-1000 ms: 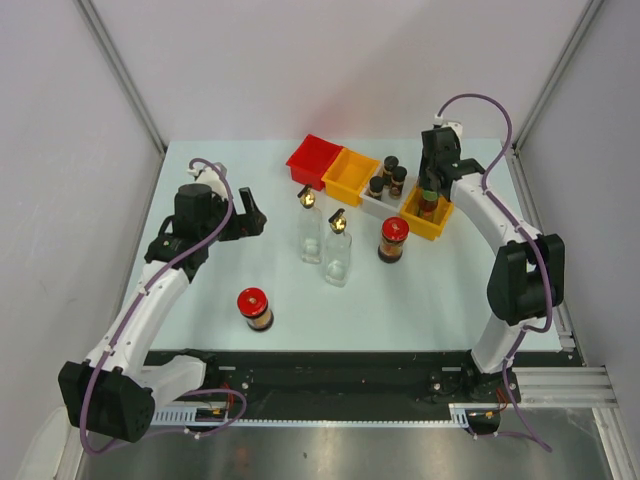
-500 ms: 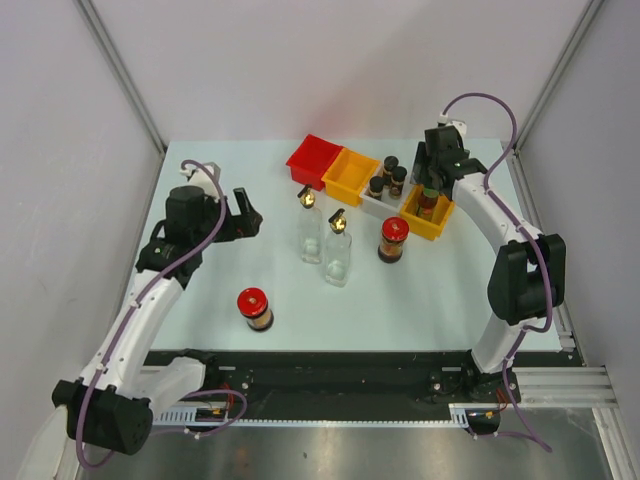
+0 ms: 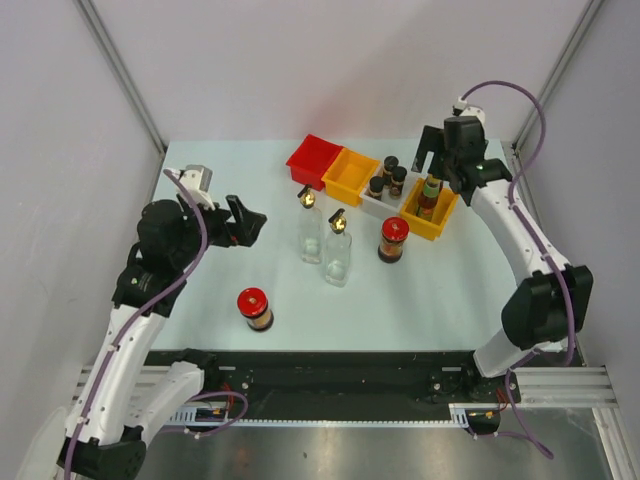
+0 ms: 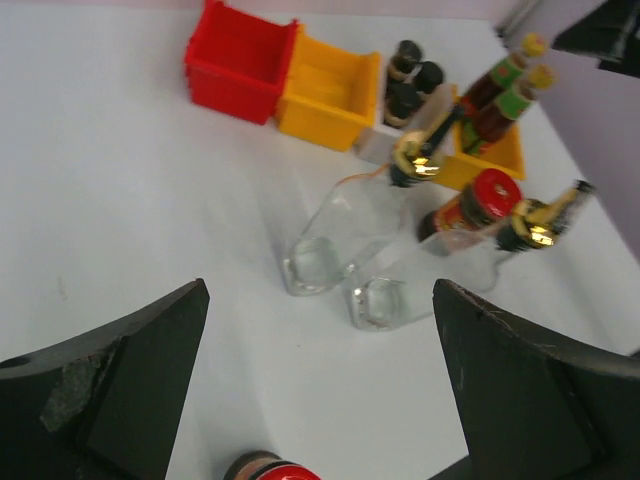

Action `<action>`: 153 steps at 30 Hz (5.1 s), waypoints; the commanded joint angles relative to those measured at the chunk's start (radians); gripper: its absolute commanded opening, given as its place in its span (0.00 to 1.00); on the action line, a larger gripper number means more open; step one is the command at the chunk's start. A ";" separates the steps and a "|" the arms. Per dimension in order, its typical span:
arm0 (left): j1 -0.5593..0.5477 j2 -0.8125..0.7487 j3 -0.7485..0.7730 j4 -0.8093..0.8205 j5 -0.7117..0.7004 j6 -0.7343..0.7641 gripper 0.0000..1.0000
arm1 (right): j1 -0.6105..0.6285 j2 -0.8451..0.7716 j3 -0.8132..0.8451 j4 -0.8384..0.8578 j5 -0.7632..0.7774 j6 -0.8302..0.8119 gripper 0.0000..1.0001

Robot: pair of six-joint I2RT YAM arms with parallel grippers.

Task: Organize the condiment bottles
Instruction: Place the bottle in the storage box, then pick up the bottle from the center of the board, then place the bottle in the storage box.

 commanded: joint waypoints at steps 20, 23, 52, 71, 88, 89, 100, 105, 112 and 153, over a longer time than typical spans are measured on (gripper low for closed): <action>-0.317 0.323 0.141 0.225 -0.165 0.047 0.90 | -0.006 -0.354 -0.083 -0.067 -0.196 0.030 1.00; -0.317 0.357 0.147 0.247 -0.140 0.037 0.87 | -0.008 -0.365 -0.096 -0.072 -0.196 0.030 1.00; -0.336 0.474 0.062 0.433 -0.172 -0.001 0.65 | -0.017 -0.406 -0.145 -0.083 -0.182 0.021 1.00; -0.354 0.515 0.104 0.451 -0.292 0.034 0.00 | -0.028 -0.423 -0.149 -0.087 -0.181 0.018 0.99; -0.354 0.814 0.716 0.365 -0.336 0.134 0.00 | -0.034 -0.456 -0.150 -0.118 -0.176 0.022 1.00; -0.353 0.832 0.742 0.365 -0.336 0.136 0.00 | -0.035 -0.456 -0.152 -0.118 -0.175 0.021 1.00; -0.353 1.130 1.138 0.439 -0.342 0.154 0.00 | -0.035 -0.482 -0.201 -0.089 -0.212 0.050 0.99; -0.350 1.266 1.236 0.530 -0.339 0.171 0.00 | -0.035 -0.483 -0.219 -0.075 -0.241 0.062 0.98; -0.347 1.388 1.270 0.692 -0.346 0.217 0.00 | -0.035 -0.486 -0.234 -0.049 -0.259 0.083 0.98; -0.305 1.544 1.201 0.916 -0.327 0.215 0.85 | -0.035 -0.436 -0.242 -0.014 -0.353 0.080 0.98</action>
